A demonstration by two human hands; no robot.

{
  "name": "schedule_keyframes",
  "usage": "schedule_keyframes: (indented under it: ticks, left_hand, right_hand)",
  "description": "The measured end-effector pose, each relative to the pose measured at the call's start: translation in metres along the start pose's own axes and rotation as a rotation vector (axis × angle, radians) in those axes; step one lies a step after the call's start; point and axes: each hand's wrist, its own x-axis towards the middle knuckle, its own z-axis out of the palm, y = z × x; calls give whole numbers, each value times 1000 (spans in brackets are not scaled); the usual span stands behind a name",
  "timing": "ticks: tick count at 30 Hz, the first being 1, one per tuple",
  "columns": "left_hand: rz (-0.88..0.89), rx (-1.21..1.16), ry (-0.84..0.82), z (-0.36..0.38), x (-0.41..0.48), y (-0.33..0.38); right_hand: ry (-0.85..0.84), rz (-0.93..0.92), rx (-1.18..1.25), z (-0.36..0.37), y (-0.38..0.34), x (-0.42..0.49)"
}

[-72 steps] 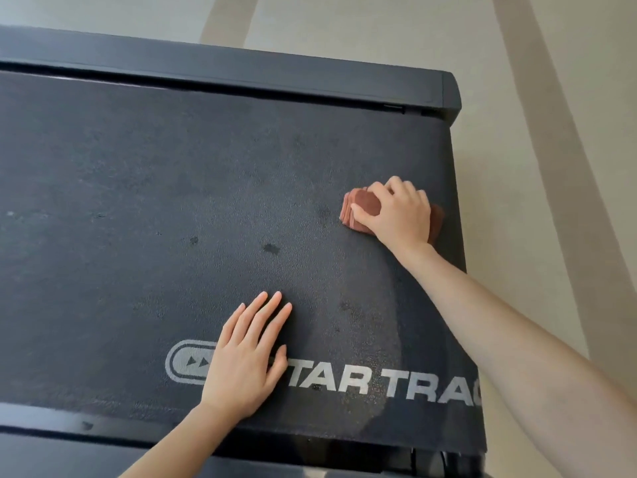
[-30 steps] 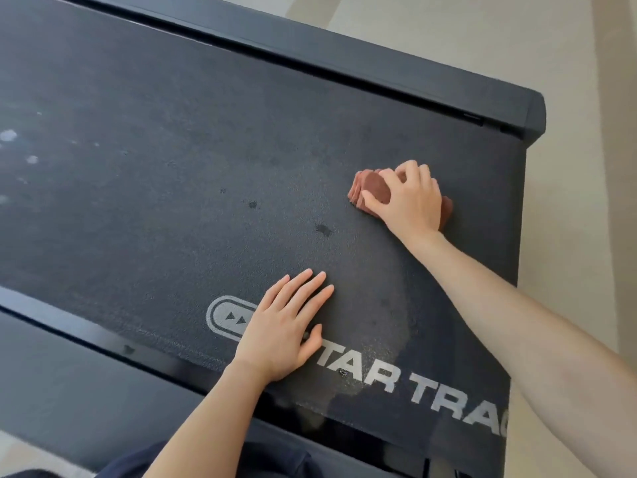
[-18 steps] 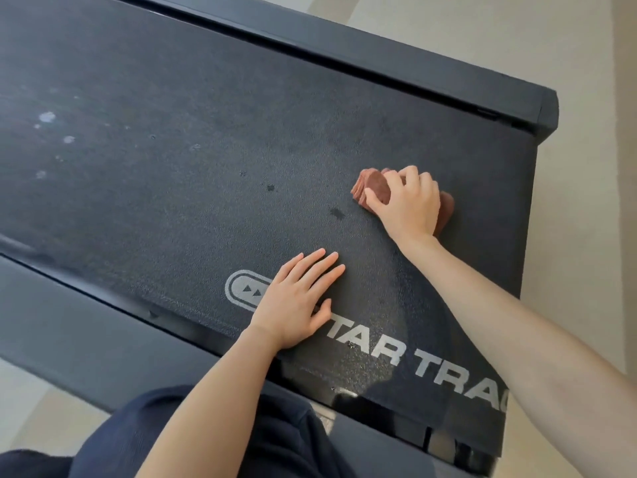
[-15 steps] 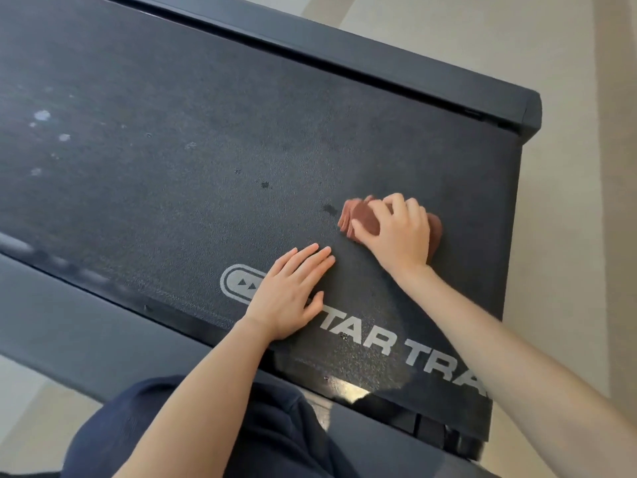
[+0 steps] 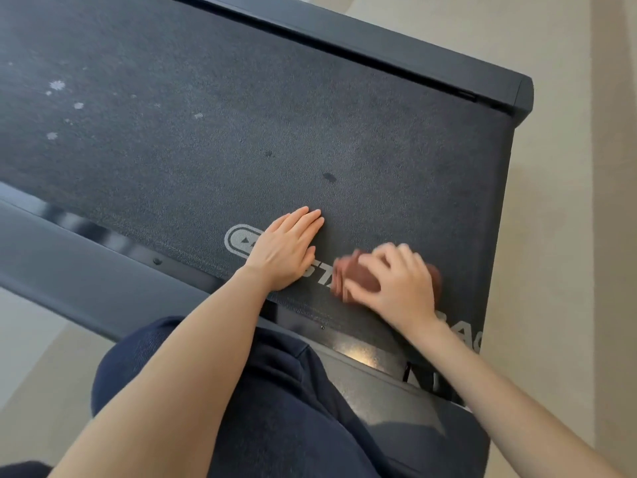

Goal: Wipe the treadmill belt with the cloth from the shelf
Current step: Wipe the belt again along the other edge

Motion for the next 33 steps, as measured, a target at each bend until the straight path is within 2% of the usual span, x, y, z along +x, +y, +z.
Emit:
schedule_keyframes:
  ticks: [4, 10, 14, 22, 29, 33]
  left_hand:
    - [23, -51, -25, -12, -1, -12]
    - [93, 124, -37, -38, -32, -73]
    - [-4, 43, -88, -18, -58, -80]
    - [-43, -3, -71, -14, -52, -74]
    - [-15, -37, -20, -12, -52, -81]
    - [13, -37, -10, -11, -46, -84]
  right_hand:
    - [-23, 208, -48, 12, 3, 43]
    - [-63, -66, 115, -18, -15, -52]
    - [-51, -15, 117, -16, -34, -66]
    - [-97, -77, 99, 20, -95, 15]
    - [-158, -43, 58, -9, -47, -42]
    - [-110, -100, 14, 1, -48, -27]
